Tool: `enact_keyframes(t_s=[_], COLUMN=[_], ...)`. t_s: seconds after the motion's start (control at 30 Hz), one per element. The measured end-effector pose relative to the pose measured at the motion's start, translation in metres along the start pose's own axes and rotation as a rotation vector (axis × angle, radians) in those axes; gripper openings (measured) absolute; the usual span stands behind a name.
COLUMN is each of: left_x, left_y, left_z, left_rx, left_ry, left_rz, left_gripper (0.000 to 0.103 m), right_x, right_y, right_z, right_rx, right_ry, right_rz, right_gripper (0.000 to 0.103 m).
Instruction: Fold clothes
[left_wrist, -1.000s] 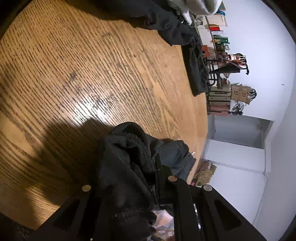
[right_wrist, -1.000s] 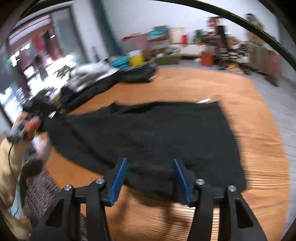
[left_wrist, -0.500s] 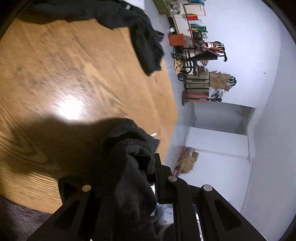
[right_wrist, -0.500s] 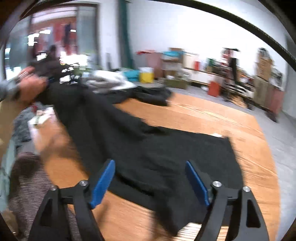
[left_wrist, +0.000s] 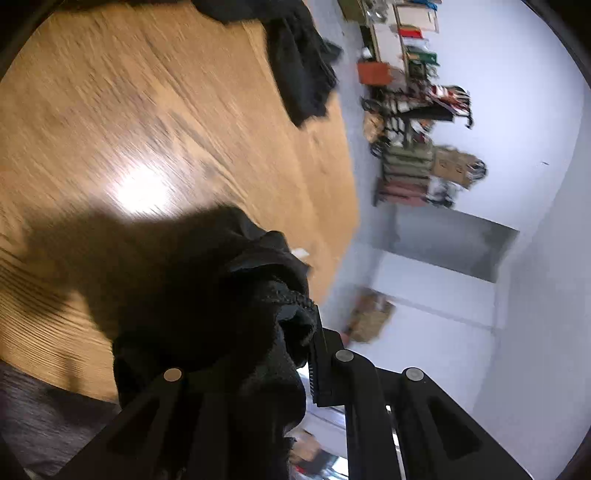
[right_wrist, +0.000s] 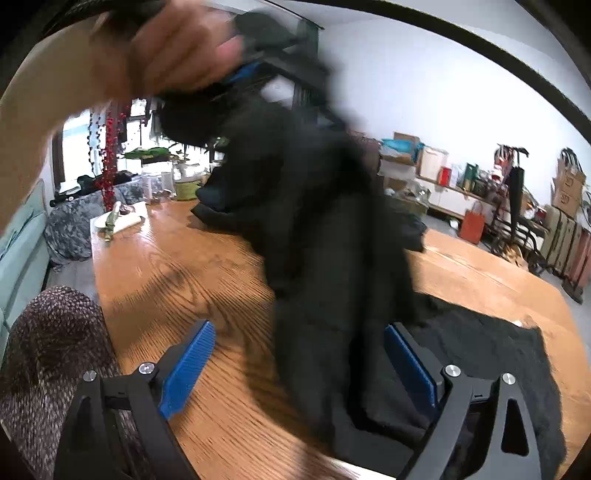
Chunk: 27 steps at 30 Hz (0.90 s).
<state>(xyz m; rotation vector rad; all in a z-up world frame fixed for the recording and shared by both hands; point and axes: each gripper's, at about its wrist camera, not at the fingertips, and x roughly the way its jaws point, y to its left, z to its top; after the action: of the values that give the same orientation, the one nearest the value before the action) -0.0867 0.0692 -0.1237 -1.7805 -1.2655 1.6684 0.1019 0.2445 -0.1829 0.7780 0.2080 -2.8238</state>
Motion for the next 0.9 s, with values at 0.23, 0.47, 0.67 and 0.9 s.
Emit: enact_keyframes(t_s=[0.23,0.47,0.67,0.9], left_x=[-0.023,-0.069,-0.074,0.042], left_y=[0.070,0.096,0.045,0.050], left_z=[0.070,0.072,0.000,-0.040], left_rx=[-0.044,0.115,0.498,0.716], left_ry=[-0.036,-0.199,-0.229,-0.061], left_rz=[0.258,0.584,0.460,0.720], left_gripper=[0.012,0.050,0.053,0.040], right_x=[-0.014,-0.045,0.002,0.073], right_y=[-0.078,-0.175,-0.218,-0.248], right_z=[-0.014,-0.004,0.010,0.009], right_rx=[0.111,0.414,0.422,0.461], right_ry=[0.118,0.229,0.400,0.565], right_rz=[-0.154,-0.164,-0.194,-0.325], right_gripper=[0.095,0.063,0.034,0.032])
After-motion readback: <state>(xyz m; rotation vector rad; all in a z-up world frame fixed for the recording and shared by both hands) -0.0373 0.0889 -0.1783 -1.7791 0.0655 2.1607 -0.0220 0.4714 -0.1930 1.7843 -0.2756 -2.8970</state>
